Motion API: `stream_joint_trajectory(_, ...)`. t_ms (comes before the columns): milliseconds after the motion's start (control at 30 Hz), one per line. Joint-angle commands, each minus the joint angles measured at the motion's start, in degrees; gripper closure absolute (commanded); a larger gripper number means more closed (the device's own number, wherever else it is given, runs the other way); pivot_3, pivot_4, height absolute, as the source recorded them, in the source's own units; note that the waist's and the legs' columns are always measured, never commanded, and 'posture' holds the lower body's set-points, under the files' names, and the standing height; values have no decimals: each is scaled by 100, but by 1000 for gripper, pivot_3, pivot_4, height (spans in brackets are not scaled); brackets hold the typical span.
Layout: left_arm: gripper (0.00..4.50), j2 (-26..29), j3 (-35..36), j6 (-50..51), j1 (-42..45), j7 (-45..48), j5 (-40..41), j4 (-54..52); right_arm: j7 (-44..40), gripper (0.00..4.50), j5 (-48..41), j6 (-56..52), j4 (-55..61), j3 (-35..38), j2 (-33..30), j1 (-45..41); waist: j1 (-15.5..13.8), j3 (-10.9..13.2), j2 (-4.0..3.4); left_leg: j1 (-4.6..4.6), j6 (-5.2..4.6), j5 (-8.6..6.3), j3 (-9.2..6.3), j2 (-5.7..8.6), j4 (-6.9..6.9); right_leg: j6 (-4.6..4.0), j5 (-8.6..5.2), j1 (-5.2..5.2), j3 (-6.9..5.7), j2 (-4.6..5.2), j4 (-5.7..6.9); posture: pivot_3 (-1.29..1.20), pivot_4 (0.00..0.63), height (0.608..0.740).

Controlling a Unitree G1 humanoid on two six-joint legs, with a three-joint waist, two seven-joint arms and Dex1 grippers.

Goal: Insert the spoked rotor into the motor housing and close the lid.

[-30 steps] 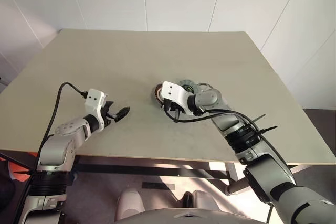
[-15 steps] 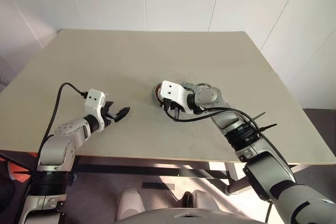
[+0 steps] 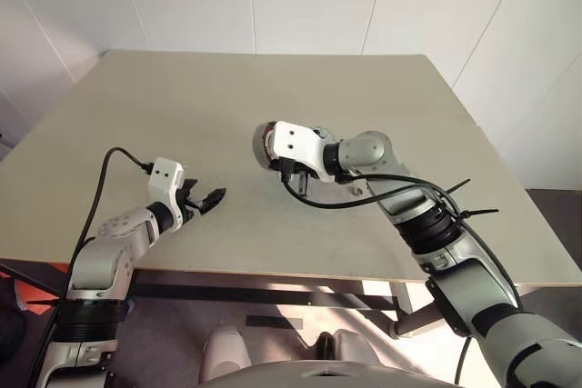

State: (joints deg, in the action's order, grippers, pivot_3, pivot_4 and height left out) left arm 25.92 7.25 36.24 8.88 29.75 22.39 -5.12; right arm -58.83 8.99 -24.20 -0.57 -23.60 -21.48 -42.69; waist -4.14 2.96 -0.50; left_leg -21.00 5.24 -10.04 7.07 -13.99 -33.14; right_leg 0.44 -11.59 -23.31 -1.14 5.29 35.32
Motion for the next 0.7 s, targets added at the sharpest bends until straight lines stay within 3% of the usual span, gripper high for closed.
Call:
stream_joint_trajectory(33,68,-4,57,-105,35,1,2,-102,-68,4472,-84,-62,534,171,-282,-47,-5,0,0,0,0,0,0,0,0,0,0,0,0,0,1,0,0,740)
stream_joint_trajectory(700,68,-86,93,-138,-53,-6,-28,-51,-433,4472,-307,-436,1326,209,-1388,772,-21,0,0,1,-1,0,0,0,-2,0,0,1,2,0,2,0,0,740)
